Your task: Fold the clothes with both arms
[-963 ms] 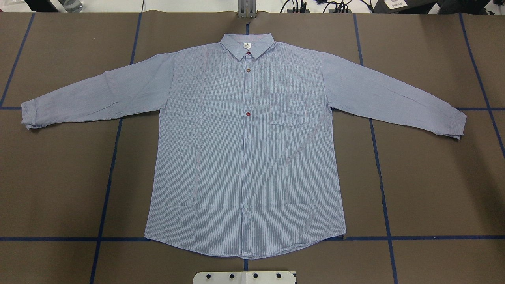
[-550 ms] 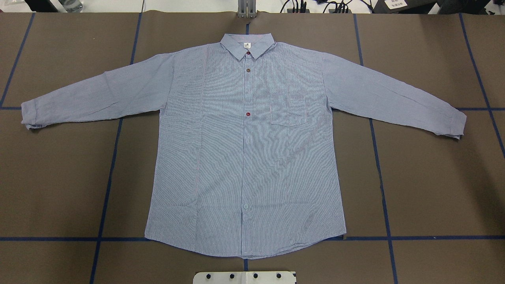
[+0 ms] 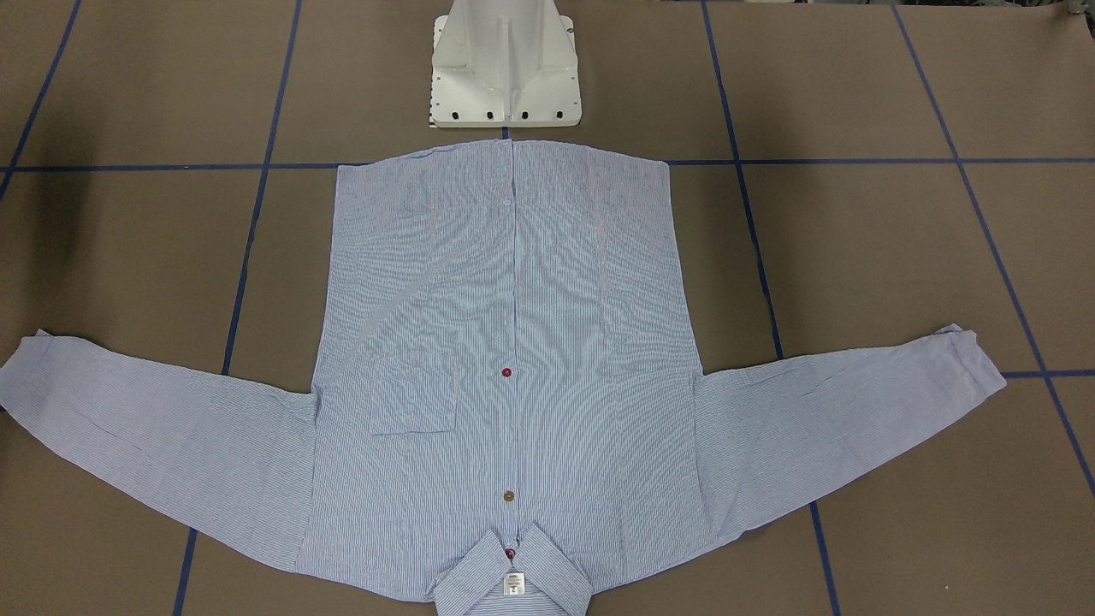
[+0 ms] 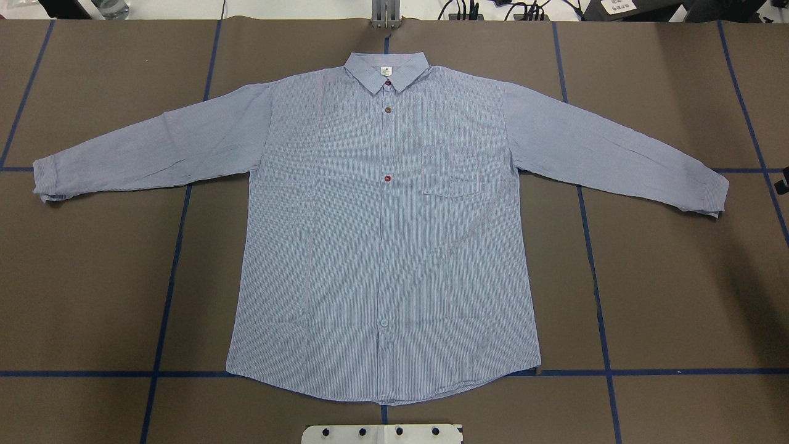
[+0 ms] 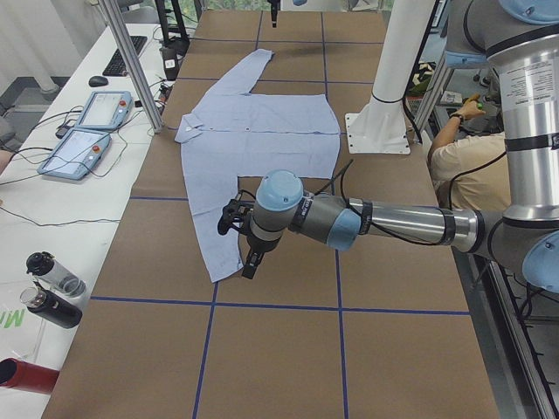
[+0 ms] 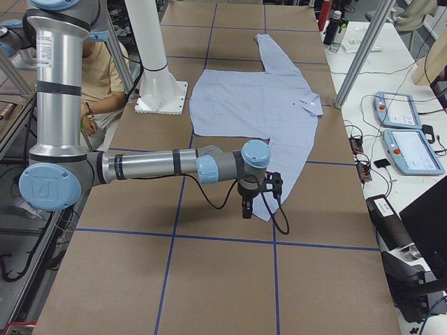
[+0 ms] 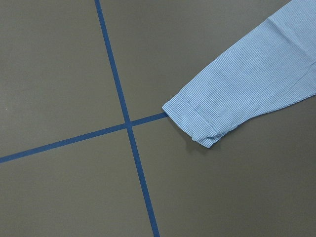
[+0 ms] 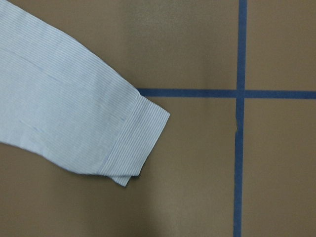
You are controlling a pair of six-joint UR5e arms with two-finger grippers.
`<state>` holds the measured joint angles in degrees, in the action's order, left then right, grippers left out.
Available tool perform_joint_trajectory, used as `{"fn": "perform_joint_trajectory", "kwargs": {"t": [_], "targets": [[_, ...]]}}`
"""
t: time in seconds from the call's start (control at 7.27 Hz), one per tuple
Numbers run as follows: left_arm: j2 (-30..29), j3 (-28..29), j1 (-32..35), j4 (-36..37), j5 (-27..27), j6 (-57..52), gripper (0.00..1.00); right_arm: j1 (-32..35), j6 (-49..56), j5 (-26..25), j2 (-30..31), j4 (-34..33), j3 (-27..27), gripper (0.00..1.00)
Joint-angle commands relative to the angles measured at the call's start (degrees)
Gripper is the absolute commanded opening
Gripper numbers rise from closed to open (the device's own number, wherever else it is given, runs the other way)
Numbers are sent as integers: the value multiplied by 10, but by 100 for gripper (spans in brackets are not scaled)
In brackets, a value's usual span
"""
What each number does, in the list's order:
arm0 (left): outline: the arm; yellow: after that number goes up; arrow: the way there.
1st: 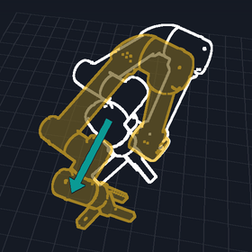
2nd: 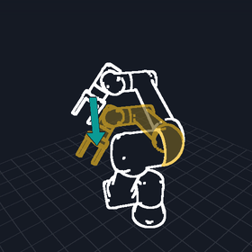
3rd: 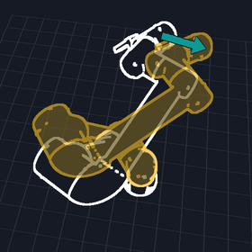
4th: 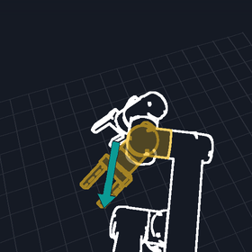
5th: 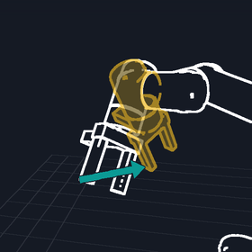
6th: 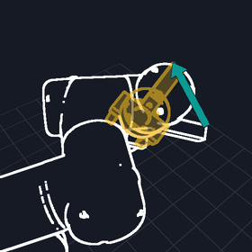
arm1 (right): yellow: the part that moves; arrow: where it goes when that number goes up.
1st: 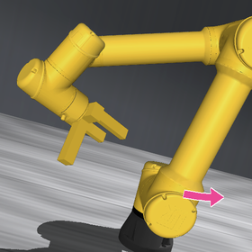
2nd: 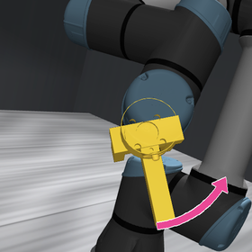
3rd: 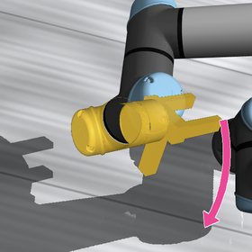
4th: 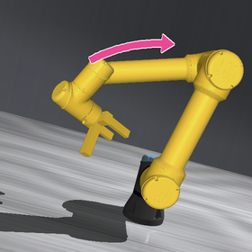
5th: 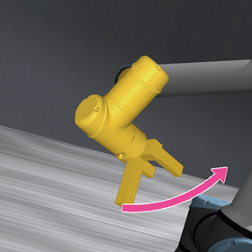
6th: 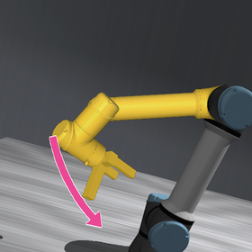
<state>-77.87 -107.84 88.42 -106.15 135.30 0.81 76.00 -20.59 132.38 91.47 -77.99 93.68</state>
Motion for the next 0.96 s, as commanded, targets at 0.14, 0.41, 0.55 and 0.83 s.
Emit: {"fn": "perform_joint_trajectory", "kwargs": {"t": [0.14,0.41,0.55,0.83], "targets": [[0,3,-1,0,0,0,99,-40,-258,2,-32,191,-112,98],[0,3,-1,1,0,0,99,-92,-347,-2,-31,294,-167,98],[0,3,-1,0,0,0,99,-100,-403,-1,-31,302,-163,98],[0,3,-1,0,1,1,99,-113,-426,-4,-31,304,-163,95]]}}
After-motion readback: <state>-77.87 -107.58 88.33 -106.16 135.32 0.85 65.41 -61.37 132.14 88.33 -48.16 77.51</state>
